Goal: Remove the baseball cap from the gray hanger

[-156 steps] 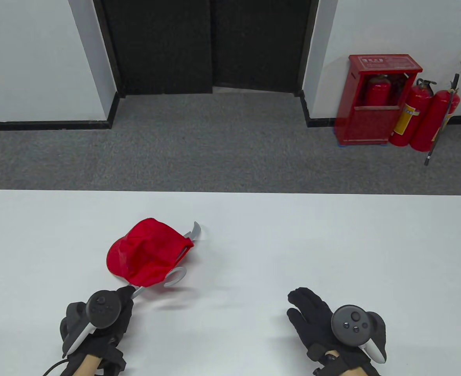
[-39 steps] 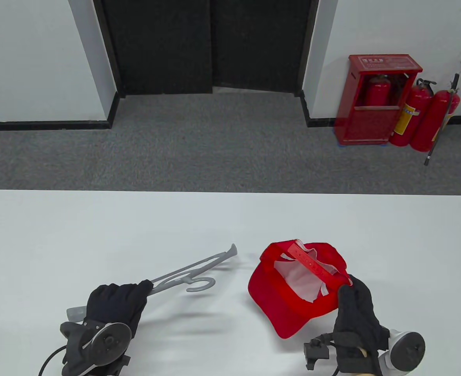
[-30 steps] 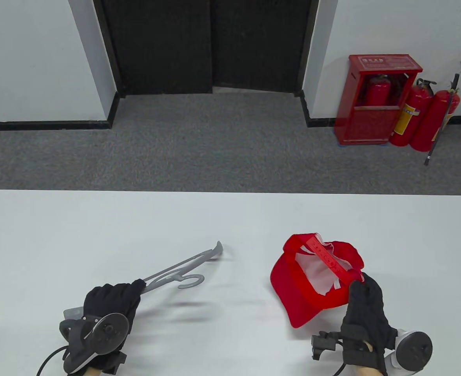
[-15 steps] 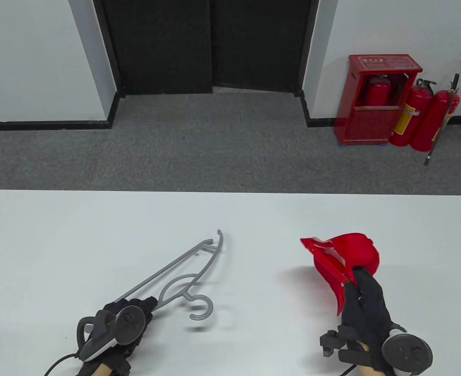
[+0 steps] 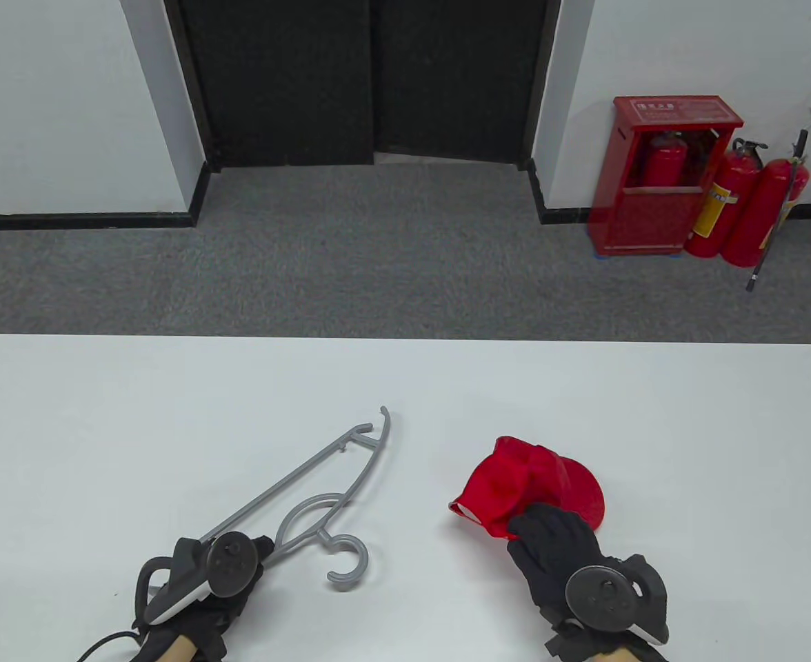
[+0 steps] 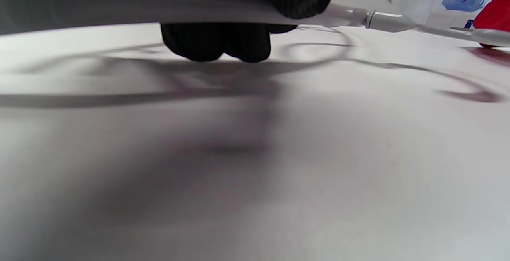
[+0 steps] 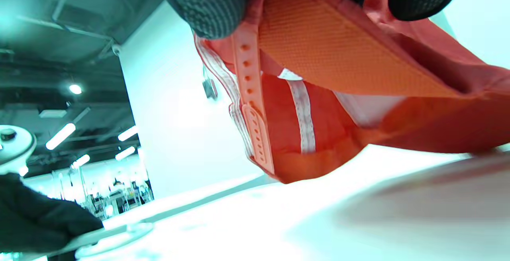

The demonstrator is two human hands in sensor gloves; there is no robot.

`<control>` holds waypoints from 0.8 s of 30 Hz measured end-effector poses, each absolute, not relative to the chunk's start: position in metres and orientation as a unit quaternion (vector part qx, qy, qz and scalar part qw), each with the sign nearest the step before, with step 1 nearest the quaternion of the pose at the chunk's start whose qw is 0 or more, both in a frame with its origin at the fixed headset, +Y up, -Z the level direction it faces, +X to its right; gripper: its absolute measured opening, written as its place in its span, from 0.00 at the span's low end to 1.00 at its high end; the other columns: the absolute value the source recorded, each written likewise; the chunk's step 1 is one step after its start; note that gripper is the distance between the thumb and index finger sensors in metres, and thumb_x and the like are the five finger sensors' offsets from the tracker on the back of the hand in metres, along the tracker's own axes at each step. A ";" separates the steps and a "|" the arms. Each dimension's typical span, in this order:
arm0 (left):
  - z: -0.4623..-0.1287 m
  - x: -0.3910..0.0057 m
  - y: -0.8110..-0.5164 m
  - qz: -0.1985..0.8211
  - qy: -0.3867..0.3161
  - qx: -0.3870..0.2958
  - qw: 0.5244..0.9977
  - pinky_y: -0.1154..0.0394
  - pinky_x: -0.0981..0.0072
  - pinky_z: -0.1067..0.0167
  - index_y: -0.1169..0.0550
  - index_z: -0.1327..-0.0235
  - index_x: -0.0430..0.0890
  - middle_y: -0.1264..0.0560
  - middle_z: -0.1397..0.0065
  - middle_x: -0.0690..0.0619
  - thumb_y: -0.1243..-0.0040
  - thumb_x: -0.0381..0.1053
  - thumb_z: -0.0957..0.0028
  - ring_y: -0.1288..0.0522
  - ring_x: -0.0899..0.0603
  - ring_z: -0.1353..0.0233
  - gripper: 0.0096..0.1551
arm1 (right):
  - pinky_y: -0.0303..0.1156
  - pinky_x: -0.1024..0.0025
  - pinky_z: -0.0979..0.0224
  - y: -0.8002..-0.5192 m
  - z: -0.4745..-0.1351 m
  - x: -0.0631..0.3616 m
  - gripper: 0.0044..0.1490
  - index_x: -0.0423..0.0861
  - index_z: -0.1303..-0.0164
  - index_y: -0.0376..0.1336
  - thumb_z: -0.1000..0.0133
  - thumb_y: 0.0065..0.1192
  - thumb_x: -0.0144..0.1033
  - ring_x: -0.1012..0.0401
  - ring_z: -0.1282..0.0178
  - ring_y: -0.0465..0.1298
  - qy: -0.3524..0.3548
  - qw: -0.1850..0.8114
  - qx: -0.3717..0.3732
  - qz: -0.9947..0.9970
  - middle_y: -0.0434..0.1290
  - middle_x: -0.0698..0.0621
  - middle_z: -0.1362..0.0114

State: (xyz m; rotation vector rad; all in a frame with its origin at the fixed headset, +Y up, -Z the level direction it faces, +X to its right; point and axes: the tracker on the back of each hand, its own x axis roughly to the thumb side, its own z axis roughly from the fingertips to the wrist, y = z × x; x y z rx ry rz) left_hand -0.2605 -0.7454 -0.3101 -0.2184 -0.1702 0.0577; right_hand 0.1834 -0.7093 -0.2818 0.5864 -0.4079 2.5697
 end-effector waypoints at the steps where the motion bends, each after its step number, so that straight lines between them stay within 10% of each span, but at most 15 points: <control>1: -0.310 -0.260 -0.746 0.027 -0.085 -0.112 0.990 0.34 0.33 0.28 0.24 0.24 0.58 0.18 0.29 0.52 0.39 0.50 0.39 0.16 0.41 0.37 0.27 | 0.63 0.26 0.29 -0.712 -0.284 0.184 0.24 0.45 0.35 0.68 0.40 0.63 0.38 0.41 0.24 0.71 -0.141 0.233 0.211 0.939 0.76 0.39 0.31; 24: -0.313 -0.262 -0.747 0.017 -0.076 -0.158 0.984 0.34 0.32 0.28 0.24 0.24 0.60 0.21 0.24 0.51 0.40 0.49 0.38 0.18 0.40 0.33 0.27 | 0.62 0.25 0.29 -0.739 -0.297 0.178 0.26 0.45 0.32 0.69 0.40 0.63 0.39 0.41 0.24 0.71 -0.024 0.207 0.187 0.960 0.74 0.38 0.27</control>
